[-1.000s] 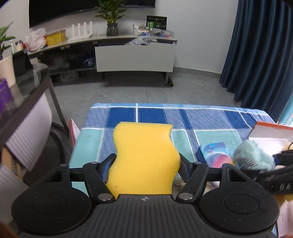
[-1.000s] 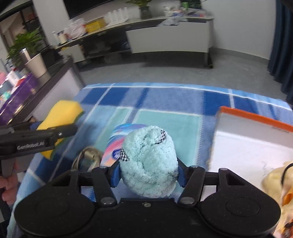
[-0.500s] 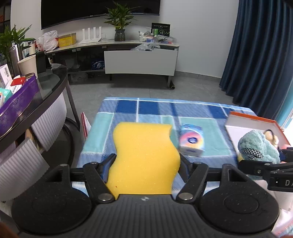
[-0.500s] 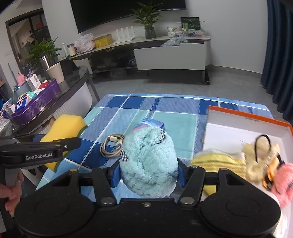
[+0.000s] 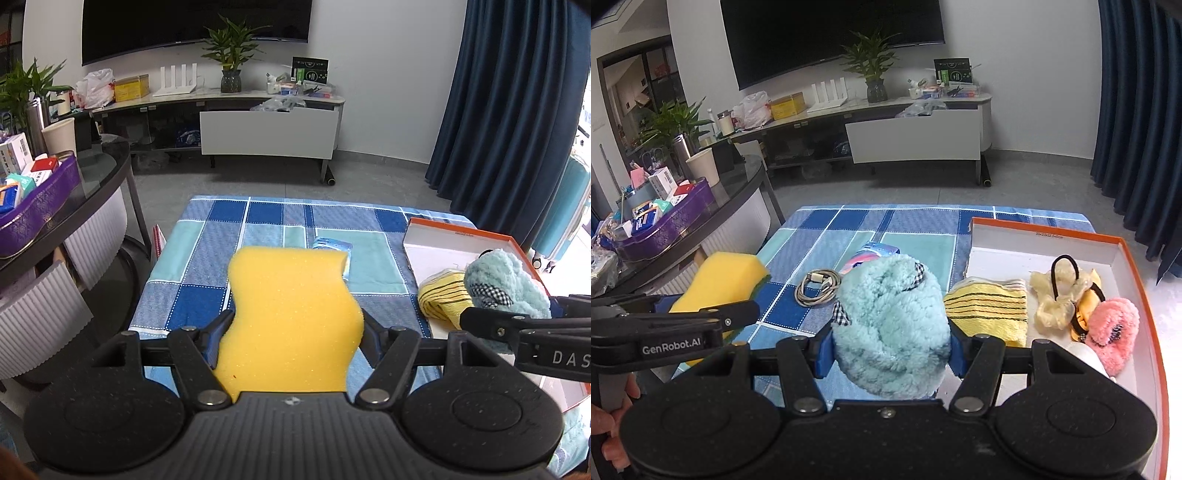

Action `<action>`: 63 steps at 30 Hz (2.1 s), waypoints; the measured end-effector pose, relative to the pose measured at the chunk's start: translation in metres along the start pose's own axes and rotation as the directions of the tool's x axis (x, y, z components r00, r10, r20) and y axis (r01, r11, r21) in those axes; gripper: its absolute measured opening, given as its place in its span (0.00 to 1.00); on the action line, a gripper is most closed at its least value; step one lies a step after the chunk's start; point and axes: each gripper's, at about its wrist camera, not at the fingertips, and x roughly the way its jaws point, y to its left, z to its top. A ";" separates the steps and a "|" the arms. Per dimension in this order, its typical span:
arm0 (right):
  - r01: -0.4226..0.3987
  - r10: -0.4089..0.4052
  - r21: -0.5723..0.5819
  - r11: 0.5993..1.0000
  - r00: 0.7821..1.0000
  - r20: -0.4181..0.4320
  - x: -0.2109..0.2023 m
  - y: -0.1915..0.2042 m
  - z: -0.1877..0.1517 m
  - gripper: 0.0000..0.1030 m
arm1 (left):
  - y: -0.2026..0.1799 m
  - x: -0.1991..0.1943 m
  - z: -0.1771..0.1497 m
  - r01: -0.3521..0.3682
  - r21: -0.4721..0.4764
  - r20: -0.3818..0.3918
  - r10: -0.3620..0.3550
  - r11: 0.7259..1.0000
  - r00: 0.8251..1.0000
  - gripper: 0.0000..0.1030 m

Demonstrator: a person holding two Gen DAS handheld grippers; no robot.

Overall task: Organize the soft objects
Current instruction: 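Carry the yellow sponge over the white box with the left gripper while the right gripper carries the hat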

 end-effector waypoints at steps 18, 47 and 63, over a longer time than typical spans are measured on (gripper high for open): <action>0.013 -0.014 0.017 1.000 0.998 0.061 -0.040 -0.007 -0.014 0.68 | -0.021 -0.025 -0.014 0.049 0.019 0.035 -0.049 0.999 0.998 0.68; 0.074 -0.083 0.086 0.994 0.991 0.100 -0.063 -0.050 -0.022 0.68 | -0.061 -0.017 -0.020 0.137 0.067 0.005 -0.137 0.988 0.991 0.68; 0.145 -0.160 0.141 0.979 0.982 0.104 -0.075 -0.091 -0.027 0.68 | -0.095 -0.007 -0.018 0.202 0.107 -0.023 -0.200 0.974 0.979 0.68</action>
